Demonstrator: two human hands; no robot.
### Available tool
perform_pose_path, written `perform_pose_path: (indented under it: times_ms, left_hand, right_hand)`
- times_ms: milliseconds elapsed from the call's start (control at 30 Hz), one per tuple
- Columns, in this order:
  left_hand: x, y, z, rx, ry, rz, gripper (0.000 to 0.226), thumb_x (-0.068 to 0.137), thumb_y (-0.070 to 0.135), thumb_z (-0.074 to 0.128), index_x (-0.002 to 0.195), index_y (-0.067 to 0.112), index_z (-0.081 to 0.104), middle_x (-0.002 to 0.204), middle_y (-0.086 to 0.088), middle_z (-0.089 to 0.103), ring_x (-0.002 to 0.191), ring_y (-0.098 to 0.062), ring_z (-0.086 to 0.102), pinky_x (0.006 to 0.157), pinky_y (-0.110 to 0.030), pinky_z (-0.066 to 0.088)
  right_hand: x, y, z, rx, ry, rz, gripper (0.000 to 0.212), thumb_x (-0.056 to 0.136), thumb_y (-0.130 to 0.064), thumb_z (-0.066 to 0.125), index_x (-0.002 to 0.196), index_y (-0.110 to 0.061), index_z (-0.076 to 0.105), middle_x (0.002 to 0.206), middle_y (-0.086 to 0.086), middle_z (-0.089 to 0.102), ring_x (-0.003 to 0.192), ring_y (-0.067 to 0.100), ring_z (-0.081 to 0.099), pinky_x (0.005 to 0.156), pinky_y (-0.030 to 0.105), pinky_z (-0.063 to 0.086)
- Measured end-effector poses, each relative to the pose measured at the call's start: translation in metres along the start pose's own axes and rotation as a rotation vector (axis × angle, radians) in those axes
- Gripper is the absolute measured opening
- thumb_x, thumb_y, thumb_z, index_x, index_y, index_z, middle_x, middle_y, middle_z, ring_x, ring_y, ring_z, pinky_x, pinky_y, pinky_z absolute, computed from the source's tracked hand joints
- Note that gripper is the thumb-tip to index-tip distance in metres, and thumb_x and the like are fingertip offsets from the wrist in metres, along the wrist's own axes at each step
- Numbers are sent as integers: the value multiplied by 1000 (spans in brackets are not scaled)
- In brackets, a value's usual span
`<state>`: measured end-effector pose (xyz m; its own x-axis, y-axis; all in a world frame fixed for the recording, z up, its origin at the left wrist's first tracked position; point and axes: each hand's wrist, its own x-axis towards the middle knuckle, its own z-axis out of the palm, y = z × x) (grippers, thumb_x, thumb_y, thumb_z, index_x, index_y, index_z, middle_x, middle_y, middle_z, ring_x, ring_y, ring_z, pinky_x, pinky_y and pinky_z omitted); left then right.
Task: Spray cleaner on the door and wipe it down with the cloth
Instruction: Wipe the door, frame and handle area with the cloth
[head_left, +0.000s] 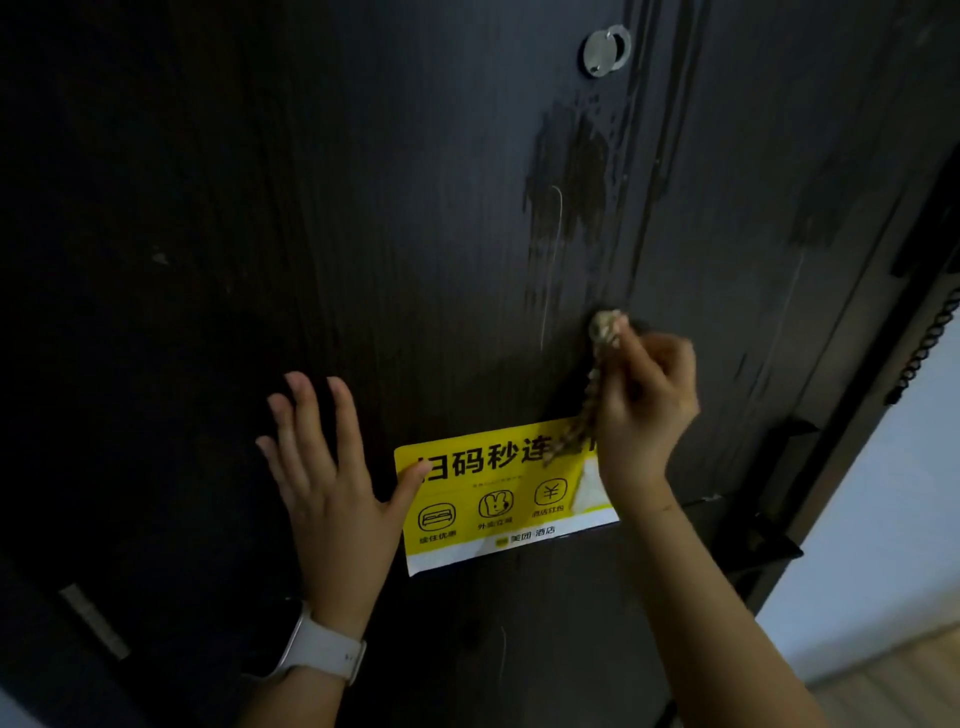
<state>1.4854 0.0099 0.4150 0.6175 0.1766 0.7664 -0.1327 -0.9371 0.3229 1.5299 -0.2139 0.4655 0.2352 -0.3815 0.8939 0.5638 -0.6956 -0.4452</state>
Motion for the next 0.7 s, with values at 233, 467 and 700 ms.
perform_pose_path:
  times_ms: [233,467,700]
  left_hand:
    - [-1,0,1,10,2,2,103,80,63,52,155,15,2,161,-9,-12,149,-29,-10,119,-51,-1]
    - [-1,0,-1,8,15,9,103,79,64,52,155,17,0,161,-9,-13,149,-28,-10,119,-46,-5]
    - [1,0,0,16,15,13,101,80,66,47,155,16,2,161,-10,-11,149,-29,-10,119,-40,-12]
  right_hand:
    - [-62,-36,30,18,-292,-241,30,93,-13,61,120,0,65,108,6,53,92,18,52,78,22,45]
    - [1,-20,18,15,-128,-181,13,87,-1,67,98,3,73,85,12,57,76,14,50,63,29,44]
    - [-32,-23,20,45,-203,-185,17,90,-2,64,105,3,71,91,5,56,84,5,51,74,11,37]
